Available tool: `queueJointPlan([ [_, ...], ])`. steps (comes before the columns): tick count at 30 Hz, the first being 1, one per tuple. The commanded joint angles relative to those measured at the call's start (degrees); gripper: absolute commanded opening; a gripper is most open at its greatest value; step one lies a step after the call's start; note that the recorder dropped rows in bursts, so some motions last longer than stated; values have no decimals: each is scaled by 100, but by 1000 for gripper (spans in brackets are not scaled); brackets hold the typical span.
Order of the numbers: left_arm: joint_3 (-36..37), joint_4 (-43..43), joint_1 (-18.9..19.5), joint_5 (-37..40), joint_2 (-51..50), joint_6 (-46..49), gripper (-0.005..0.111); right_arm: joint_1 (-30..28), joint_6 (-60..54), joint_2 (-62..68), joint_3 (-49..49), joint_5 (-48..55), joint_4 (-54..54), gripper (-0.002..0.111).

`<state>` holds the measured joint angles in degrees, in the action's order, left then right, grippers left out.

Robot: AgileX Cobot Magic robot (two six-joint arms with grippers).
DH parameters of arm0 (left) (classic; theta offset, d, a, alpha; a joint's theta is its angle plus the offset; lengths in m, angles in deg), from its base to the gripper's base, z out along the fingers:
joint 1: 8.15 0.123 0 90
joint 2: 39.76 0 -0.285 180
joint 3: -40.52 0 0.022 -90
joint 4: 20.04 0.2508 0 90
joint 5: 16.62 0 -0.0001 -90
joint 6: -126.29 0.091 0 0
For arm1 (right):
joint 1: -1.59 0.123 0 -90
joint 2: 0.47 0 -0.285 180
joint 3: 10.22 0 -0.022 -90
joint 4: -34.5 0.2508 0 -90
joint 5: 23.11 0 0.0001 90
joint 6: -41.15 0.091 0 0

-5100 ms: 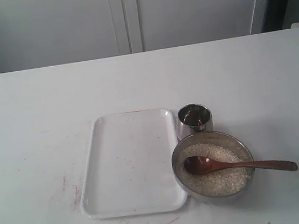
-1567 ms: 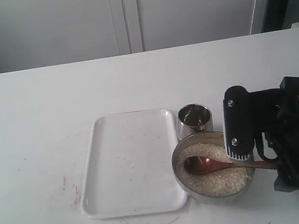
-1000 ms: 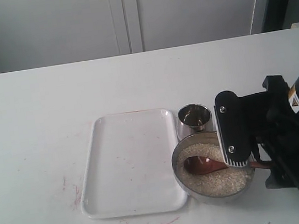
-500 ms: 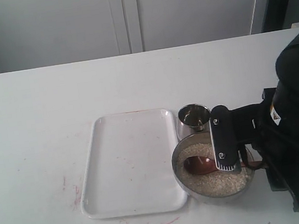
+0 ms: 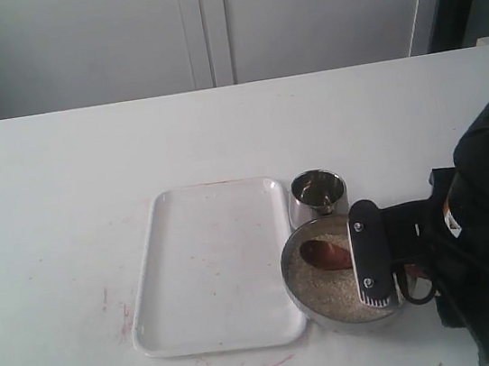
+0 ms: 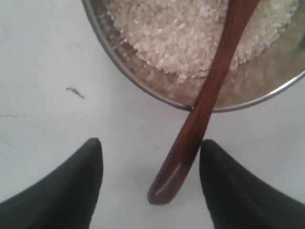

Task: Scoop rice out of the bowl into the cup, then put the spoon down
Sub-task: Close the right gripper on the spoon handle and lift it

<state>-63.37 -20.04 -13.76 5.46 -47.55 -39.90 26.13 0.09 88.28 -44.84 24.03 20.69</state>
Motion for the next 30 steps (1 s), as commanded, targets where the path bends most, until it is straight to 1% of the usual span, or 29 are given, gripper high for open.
queueJointPlan([
  [1, 52, -32, -31, 280, 0, -33, 14, -2, 81, -4, -102, -369, -52, 56],
  [9, 52, -32, -31, 280, 0, -33, 14, -2, 83, -4, -100, -407, -147, 56],
  [17, 52, -32, -31, 280, 0, -33, 14, -2, 129, -4, -100, -407, -170, 49],
  [21, 52, -32, -31, 280, 0, -33, 14, -2, 151, -4, -138, -407, -231, 48],
  [27, 52, -32, -31, 280, 0, -33, 14, -2, 612, -4, -250, -580, -631, 48],
  [30, 52, -32, -31, 280, 0, -33, 14, -2, 731, -4, -263, -651, -646, 45],
])
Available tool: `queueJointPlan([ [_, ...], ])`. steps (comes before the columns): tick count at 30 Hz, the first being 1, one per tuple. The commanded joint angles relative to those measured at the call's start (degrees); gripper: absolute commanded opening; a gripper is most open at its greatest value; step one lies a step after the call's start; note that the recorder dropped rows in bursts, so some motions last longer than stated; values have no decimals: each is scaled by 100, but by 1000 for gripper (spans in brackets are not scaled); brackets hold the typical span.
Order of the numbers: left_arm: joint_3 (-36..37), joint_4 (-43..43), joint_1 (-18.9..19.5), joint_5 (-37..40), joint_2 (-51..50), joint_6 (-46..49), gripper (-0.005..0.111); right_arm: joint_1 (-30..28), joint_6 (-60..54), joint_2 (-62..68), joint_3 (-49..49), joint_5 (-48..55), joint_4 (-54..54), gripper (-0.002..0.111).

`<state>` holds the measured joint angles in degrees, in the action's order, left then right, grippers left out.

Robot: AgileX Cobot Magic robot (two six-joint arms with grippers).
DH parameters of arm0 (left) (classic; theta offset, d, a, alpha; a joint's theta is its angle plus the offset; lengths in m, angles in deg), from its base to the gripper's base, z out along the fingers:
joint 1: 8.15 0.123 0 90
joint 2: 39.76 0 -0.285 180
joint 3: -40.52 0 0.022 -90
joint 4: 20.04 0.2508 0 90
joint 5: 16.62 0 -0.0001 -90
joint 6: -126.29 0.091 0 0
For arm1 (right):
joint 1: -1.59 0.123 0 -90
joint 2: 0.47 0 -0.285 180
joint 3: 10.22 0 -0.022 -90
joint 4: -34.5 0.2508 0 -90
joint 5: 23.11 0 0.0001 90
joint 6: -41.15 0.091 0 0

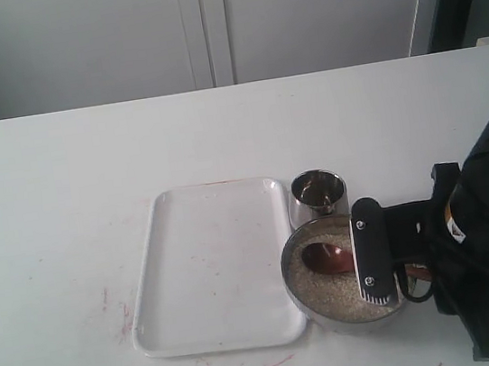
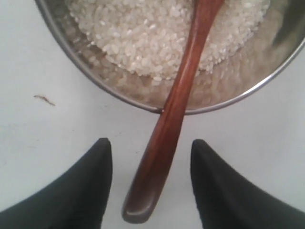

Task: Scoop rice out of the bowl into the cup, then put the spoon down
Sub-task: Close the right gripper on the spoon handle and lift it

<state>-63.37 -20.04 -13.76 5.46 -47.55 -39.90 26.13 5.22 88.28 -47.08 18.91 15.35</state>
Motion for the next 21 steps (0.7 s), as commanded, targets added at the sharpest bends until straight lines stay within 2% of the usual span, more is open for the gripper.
queueJointPlan([
  [1, 52, -32, -31, 280, 0, -33, 14, -2, 277, -4, -39, -148, -112, 43],
  [4, 52, -32, -31, 280, 0, -33, 14, -2, 344, -4, -39, -178, -115, 38],
  [21, 52, -32, -31, 280, 0, -33, 14, -2, 538, 14, -39, -390, -90, 38],
])
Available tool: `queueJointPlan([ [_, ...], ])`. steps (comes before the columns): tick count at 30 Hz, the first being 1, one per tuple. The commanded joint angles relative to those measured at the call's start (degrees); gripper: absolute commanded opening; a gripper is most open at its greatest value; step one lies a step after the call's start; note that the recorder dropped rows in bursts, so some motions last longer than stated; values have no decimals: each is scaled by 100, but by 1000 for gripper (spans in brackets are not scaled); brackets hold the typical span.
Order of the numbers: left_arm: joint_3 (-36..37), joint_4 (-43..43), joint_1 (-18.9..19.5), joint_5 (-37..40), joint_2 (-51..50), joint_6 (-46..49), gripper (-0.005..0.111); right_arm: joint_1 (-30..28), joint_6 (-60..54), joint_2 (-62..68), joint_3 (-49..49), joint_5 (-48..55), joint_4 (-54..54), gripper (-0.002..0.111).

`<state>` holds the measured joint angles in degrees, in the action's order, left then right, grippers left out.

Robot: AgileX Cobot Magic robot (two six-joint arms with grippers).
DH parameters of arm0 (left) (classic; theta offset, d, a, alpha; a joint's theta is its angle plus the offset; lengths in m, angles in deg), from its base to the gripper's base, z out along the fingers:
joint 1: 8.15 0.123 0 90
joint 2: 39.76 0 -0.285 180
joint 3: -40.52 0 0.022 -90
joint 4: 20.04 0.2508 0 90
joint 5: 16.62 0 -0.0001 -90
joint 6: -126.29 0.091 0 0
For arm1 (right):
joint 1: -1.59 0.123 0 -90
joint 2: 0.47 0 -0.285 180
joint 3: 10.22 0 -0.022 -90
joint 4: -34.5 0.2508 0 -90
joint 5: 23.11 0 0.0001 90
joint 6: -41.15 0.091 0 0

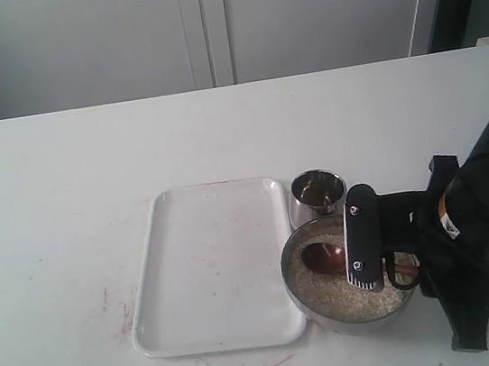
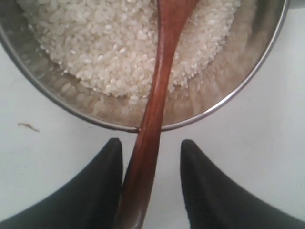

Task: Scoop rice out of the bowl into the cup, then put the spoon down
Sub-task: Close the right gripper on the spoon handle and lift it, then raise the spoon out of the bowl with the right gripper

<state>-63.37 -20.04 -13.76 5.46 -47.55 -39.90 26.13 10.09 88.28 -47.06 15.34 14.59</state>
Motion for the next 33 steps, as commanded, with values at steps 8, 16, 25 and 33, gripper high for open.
queueJointPlan([
  [8, 52, -32, -31, 280, 0, -33, 14, -2, 148, 311, -40, 1, -14, 20],
  [16, 52, -32, -31, 280, 0, -33, 14, -2, 430, 259, -40, -118, -71, 0],
  [25, 52, -32, -31, 280, 0, -33, 14, 12, 971, -509, 71, 693, -71, 0],
  [33, 52, -32, -31, 280, 0, -33, 14, 249, 1595, -1902, 578, 2639, -443, 0],
])
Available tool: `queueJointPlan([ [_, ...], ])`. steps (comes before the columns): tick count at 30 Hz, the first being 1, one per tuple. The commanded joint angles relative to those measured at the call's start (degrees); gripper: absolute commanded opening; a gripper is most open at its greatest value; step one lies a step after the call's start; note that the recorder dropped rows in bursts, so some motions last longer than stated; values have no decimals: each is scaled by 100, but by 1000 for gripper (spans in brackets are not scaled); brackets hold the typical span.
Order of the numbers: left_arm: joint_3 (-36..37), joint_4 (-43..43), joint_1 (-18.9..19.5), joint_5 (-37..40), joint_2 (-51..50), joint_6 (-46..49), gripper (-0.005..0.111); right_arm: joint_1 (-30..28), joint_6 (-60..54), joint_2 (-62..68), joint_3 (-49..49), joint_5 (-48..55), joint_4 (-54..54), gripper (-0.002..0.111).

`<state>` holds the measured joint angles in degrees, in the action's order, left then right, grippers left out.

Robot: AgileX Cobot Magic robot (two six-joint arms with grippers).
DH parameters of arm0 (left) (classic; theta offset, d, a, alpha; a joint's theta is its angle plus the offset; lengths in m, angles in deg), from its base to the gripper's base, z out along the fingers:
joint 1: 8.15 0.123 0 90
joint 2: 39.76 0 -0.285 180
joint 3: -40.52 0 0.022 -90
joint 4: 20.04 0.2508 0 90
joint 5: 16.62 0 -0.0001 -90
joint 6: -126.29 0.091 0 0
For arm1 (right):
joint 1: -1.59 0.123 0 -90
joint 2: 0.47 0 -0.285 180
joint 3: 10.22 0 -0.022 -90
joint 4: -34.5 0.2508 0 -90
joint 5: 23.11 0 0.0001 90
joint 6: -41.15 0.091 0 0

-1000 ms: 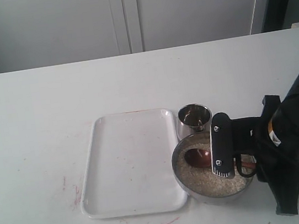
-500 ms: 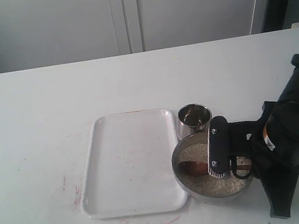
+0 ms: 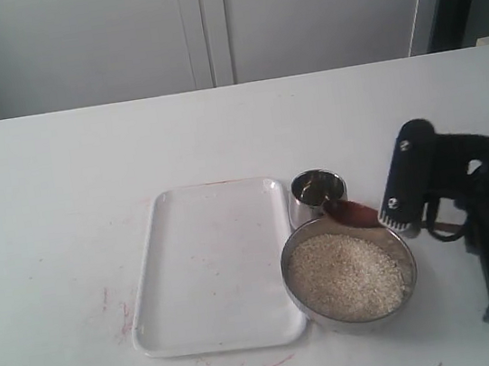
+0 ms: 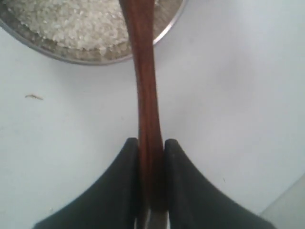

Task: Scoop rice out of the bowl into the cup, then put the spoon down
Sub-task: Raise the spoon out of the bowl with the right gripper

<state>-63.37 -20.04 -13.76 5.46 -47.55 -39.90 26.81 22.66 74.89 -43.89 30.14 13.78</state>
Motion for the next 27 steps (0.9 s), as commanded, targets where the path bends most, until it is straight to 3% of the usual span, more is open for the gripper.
queueJointPlan([
  [1, 52, -32, -31, 280, 0, -33, 14, 244, 440, -661, 315, 1434, -522, 0],
  [6, 52, -32, -31, 280, 0, -33, 14, 692, 1043, -1124, 463, 1671, -1295, 0],
  [13, 52, -32, -31, 280, 0, -33, 14, 1235, 938, -1156, 429, 1671, -2294, 0],
  [24, 52, -32, -31, 280, 0, -33, 14, 1988, 886, -29, -227, 1671, -4036, 0],
  [27, 52, -32, -31, 280, 0, -33, 14, 2078, 1426, 436, -539, 1671, -4837, 0],
])
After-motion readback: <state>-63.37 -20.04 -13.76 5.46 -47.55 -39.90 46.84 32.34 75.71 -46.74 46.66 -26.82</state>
